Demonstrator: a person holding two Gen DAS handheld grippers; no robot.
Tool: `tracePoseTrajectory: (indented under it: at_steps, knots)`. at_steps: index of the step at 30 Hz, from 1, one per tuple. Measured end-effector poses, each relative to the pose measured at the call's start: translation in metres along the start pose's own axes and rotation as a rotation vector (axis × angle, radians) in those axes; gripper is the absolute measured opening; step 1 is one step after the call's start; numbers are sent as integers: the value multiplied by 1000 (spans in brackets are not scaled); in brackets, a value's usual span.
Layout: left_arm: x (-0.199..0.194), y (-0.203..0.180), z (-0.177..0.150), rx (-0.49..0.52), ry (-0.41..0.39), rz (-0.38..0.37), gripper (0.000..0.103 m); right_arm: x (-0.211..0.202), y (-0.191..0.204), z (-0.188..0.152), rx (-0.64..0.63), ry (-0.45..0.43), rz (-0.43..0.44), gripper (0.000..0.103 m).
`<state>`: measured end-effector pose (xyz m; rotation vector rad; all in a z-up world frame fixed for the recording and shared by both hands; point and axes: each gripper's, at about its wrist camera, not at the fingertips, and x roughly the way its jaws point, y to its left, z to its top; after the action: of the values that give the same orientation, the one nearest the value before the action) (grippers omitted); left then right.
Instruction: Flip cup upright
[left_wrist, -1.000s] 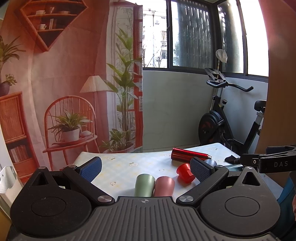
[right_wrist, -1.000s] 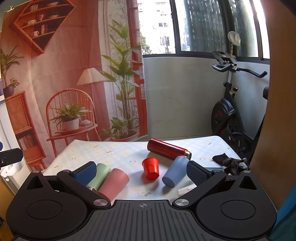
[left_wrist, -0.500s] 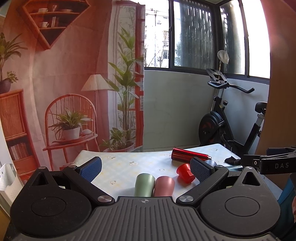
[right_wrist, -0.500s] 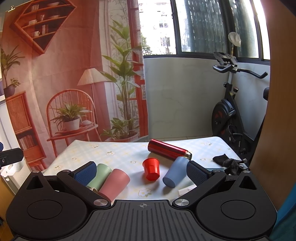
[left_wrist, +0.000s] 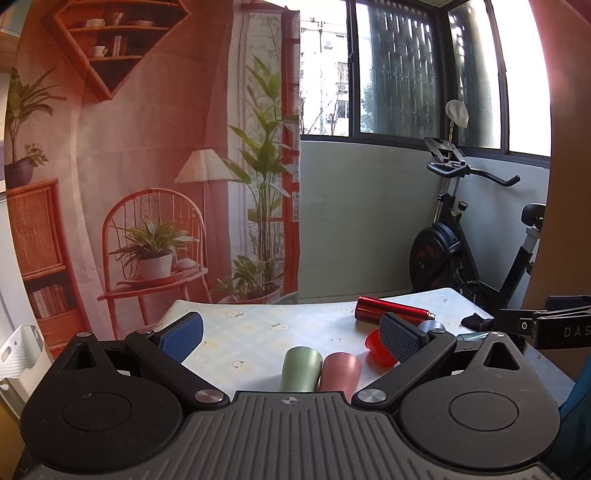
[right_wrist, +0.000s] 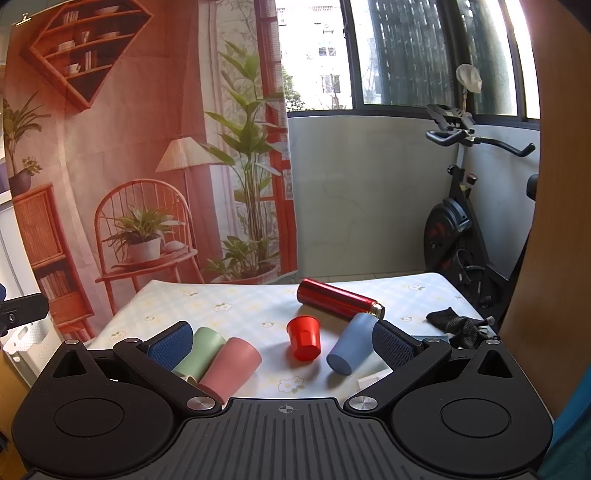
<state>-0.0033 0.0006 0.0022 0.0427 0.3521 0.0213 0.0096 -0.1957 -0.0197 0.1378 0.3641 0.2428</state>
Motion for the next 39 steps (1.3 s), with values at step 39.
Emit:
tracePoseTrajectory:
  at_steps: [39]
  knots:
    - [38, 9, -15, -51, 90, -12, 102, 42, -5, -19, 71, 26, -3, 103]
